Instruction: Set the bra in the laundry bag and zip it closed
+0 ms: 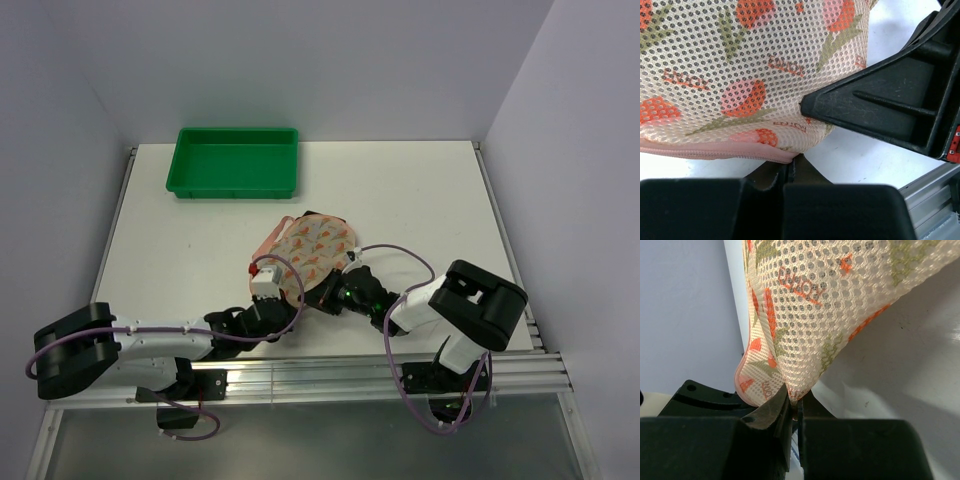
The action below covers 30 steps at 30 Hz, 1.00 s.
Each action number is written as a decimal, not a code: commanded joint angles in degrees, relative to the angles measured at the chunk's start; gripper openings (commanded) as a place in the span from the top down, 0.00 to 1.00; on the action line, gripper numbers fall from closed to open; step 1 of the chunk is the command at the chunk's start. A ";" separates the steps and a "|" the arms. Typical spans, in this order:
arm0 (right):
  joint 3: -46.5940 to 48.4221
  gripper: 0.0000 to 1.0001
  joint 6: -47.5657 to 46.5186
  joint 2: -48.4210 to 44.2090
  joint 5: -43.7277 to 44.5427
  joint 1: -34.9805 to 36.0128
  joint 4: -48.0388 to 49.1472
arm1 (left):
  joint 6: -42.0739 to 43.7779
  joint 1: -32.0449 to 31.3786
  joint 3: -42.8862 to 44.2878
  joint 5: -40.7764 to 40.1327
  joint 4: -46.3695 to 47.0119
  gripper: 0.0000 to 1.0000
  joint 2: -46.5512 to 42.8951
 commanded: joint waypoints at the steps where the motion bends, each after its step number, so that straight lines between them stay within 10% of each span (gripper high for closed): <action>1: -0.15 1.00 -0.65 -0.47 0.01 0.64 2.68 | -1.51 -0.50 1.96 -2.86 -0.74 1.00 -0.35; 26: 0.01 1.00 -25.22 -5.92 -16.77 -13.66 -13.38 | -10.13 -0.50 -8.15 -5.15 -14.10 1.00 -15.29; 30: 3.61 0.59 -30.43 -9.78 -14.33 -14.74 -23.73 | -6.36 -0.68 -7.62 -0.95 -6.14 1.00 -13.10</action>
